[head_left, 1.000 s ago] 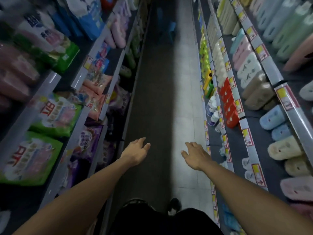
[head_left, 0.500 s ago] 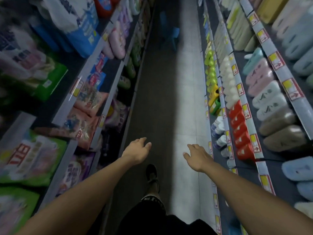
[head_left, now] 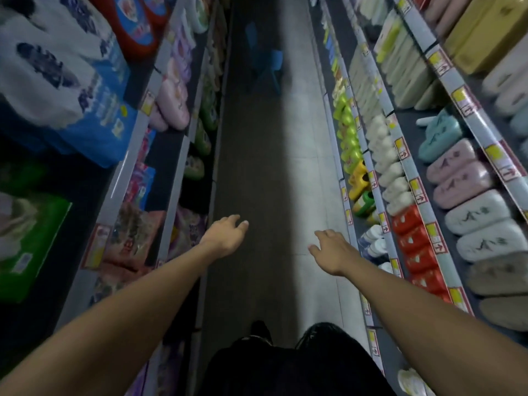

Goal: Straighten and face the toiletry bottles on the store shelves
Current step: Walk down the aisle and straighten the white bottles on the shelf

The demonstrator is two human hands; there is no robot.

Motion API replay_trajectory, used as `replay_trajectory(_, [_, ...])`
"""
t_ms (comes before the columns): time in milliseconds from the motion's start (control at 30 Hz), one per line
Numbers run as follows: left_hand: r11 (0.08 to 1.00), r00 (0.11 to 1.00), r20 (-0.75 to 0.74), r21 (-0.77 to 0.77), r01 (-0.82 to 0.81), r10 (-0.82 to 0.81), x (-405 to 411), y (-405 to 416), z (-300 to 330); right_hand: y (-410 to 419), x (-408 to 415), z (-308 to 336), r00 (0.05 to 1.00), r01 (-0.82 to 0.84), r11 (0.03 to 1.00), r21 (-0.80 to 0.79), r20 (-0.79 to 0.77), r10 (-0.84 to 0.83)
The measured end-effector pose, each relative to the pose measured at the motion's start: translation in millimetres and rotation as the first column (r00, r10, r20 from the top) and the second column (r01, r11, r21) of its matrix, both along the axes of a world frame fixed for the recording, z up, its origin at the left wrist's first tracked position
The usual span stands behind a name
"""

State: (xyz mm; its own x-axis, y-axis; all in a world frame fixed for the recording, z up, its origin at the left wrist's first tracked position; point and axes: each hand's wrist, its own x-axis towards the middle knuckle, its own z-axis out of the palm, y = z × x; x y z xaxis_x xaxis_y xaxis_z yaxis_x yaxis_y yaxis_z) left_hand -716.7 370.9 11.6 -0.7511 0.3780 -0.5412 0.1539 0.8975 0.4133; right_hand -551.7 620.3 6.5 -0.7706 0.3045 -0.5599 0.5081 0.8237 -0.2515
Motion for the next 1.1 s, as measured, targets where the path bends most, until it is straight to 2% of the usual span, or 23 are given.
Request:
replay_trajectory(433, [0.999,0.998,0.045,-0.03,0.038,-0.037,-161.6,134.8,-8.9,135.4,-169.8,-13.9,1.0,-0.008,1.0,-0.022,-0.017,0.007])
replay_trajectory(800, [0.999,0.999,0.028,-0.037,-0.03,0.031,-285.9,275.9,-1.6,289.9,-307.1,-13.4,0.997,-0.079,0.997,-0.026,0.018,0.08])
replay_trajectory(1100, [0.998,0.998,0.026,-0.006,-0.055,0.055,-384.1,332.1,-3.5,356.7,-413.6,-15.0,0.993,-0.113,0.993,-0.02,0.033,0.113])
